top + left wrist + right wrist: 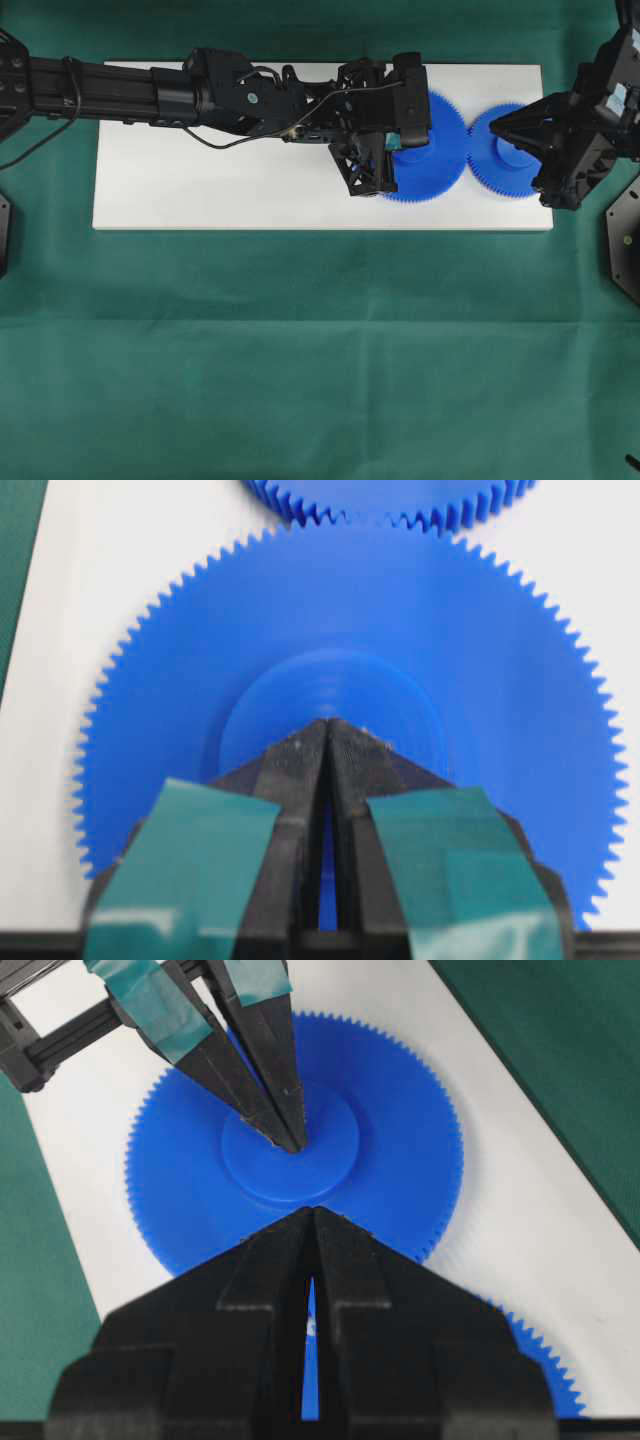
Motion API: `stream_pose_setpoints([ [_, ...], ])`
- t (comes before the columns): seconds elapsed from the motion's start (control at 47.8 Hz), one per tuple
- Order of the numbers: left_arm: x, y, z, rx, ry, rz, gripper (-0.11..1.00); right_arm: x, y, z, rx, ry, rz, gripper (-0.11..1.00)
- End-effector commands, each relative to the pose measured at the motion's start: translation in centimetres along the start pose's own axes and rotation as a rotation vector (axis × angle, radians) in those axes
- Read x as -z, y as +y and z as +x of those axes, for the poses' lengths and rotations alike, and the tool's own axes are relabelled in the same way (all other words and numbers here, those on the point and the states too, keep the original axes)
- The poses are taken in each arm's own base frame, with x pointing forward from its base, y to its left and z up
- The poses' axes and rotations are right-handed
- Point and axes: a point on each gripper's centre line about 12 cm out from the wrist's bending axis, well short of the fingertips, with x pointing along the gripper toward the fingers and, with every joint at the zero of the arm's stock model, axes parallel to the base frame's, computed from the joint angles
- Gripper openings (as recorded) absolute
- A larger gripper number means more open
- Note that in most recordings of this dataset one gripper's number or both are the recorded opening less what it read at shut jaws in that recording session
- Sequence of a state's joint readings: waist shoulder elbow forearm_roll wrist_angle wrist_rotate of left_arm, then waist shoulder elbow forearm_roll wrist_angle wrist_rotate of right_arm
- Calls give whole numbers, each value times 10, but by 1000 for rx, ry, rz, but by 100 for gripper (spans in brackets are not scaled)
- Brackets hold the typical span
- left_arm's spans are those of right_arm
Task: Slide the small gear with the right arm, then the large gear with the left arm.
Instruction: 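Hold the large gear meshed against the small gear, then slide the large gear back left to its starting spot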
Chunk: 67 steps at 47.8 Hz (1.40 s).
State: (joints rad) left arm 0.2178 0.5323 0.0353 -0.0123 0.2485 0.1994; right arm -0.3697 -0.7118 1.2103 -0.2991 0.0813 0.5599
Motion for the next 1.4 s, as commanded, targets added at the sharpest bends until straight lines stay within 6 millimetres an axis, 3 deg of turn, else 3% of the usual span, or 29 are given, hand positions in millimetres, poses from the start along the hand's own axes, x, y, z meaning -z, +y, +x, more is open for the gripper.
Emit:
stream_pose_setpoints([
  [0.0, 1, -6, -2, 10, 15, 11, 0, -5, 2, -1, -9, -18, -4, 50],
  [0.272, 2, -6, -4, 12, 23, 9, 0, -5, 2, -1, -8, -18, -4, 50],
  [0.565, 24, -2, -16, 11, 74, -11, 0, -4, 2, -1, -7, -15, -1, 50],
  [0.795, 80, 5, -32, 3, 177, -82, 0, -5, 2, -1, -8, -15, 20, 50],
  [0.942, 134, 11, -51, -20, 256, -193, 0, -4, 3, -1, -13, -12, 26, 50],
  [1.172, 202, 18, -104, -72, 318, -355, 0, -6, 8, -1, -29, -16, 22, 50],
  [1.381, 231, 13, -153, -99, 314, -416, 0, -8, 9, -1, -33, -19, 20, 50],
])
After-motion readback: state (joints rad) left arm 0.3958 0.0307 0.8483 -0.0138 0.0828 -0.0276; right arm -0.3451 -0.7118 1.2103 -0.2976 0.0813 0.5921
